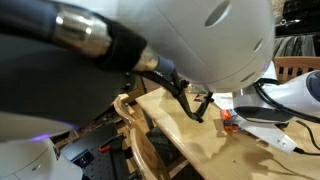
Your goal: Take a ziplock bag out of the box and put it on the table
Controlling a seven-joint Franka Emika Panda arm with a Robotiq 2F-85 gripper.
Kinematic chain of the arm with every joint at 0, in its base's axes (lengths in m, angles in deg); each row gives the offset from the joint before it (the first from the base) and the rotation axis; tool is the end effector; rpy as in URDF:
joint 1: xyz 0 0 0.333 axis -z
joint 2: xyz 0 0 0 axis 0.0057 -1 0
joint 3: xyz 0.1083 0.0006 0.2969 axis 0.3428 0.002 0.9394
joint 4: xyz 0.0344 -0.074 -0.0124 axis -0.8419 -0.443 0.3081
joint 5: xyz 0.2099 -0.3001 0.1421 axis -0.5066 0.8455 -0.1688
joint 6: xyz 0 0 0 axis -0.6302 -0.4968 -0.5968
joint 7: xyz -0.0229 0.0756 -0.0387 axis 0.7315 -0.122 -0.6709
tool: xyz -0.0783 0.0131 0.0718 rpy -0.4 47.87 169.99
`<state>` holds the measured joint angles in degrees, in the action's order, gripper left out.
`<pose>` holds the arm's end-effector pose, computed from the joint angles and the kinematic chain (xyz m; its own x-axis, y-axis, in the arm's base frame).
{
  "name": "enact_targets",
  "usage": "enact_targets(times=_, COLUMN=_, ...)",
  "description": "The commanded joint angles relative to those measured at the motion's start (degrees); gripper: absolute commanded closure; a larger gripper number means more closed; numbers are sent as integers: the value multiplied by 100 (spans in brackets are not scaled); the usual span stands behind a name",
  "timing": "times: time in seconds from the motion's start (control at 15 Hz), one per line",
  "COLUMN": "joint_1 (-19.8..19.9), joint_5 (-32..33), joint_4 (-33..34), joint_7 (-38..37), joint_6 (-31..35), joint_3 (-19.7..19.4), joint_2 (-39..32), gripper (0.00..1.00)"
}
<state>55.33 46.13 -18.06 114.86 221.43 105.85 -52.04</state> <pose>0.6432 -0.2274 0.0398 0.8417 0.0772 0.5345 0.3544 -0.8257 -0.4389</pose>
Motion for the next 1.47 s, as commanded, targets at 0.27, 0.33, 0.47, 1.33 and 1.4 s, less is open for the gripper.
enact_targets(times=0.27, joint_1=-18, joint_5=-272, joint_4=101, joint_7=347, joint_6=-562, joint_3=18, joint_2=76, gripper=26)
enact_targets(times=0.33, joint_1=-18, joint_5=-294, joint_4=99, joint_7=387, joint_6=-561, joint_3=18, joint_2=82, gripper=31)
enact_targets(times=0.47, joint_1=-33, joint_5=-319, joint_4=114, joint_7=444, joint_6=-542, joint_3=22, joint_2=90, gripper=51)
enact_targets(times=1.33, joint_1=-111, joint_5=-314, joint_4=44, joint_7=502, joint_6=-580, joint_3=-34, joint_2=219, gripper=6)
enact_targets(times=1.4, joint_1=-108, joint_5=-319, joint_4=45, joint_7=514, joint_6=-579, joint_3=-21, joint_2=211, gripper=0)
